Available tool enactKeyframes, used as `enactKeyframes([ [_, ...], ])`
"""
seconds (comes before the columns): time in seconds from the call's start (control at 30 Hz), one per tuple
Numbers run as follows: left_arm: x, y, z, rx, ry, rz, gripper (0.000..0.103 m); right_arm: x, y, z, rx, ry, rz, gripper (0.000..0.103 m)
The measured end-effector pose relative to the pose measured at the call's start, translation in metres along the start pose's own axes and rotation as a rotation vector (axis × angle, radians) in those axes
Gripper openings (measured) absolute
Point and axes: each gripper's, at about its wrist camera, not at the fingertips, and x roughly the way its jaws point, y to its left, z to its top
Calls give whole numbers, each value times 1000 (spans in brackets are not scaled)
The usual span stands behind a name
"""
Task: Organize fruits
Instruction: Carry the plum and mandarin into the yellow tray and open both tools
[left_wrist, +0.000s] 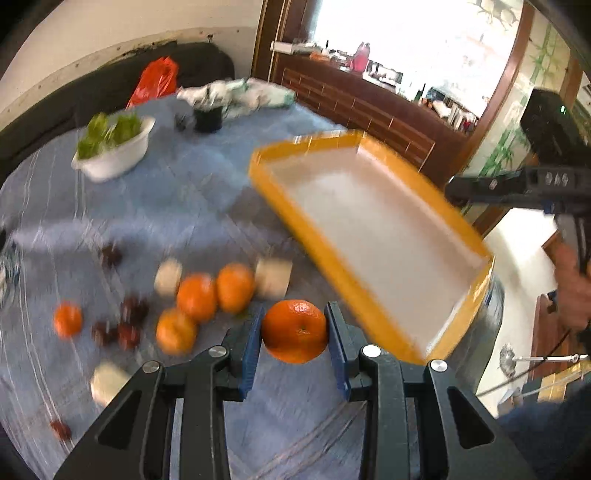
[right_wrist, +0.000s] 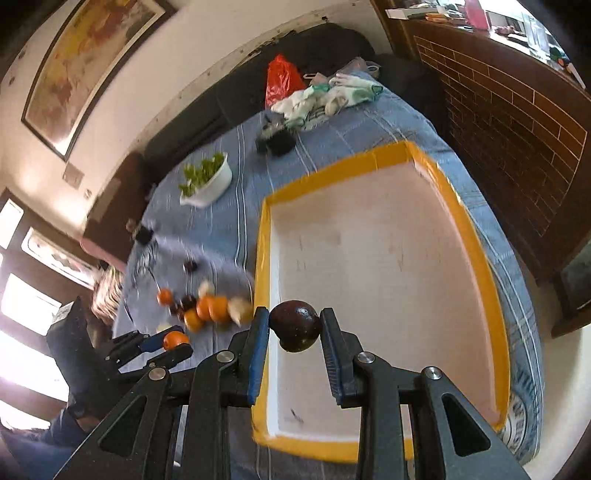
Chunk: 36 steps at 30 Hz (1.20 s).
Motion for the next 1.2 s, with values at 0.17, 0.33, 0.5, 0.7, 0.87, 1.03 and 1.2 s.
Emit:
enactKeyframes([
  [0.17, 24, -16, 61, -27, -17, -46, 32, 22, -14, 36, 83, 0, 0, 31],
  [0.33, 80, -28, 102, -65, 29, -54, 32, 55, -43, 73, 153, 26, -16, 32],
  [0.5, 135, -34, 123, -71, 79, -4, 32, 89, -62, 92, 161, 63, -60, 32],
  [0.7, 168, -26, 125, -88, 115, 43, 32, 117, -70, 109, 133, 92, -80, 32],
  [0.87, 177, -29, 122, -75, 126, 62, 32, 132, -71, 115, 103, 117, -109, 32],
  [1.03, 183, -28, 124, -68, 119, 80, 32, 145, -69, 118, 87, 139, -120, 32],
  [1.2, 184, -28, 124, -61, 117, 94, 33, 150, -65, 120, 63, 141, -148, 61],
])
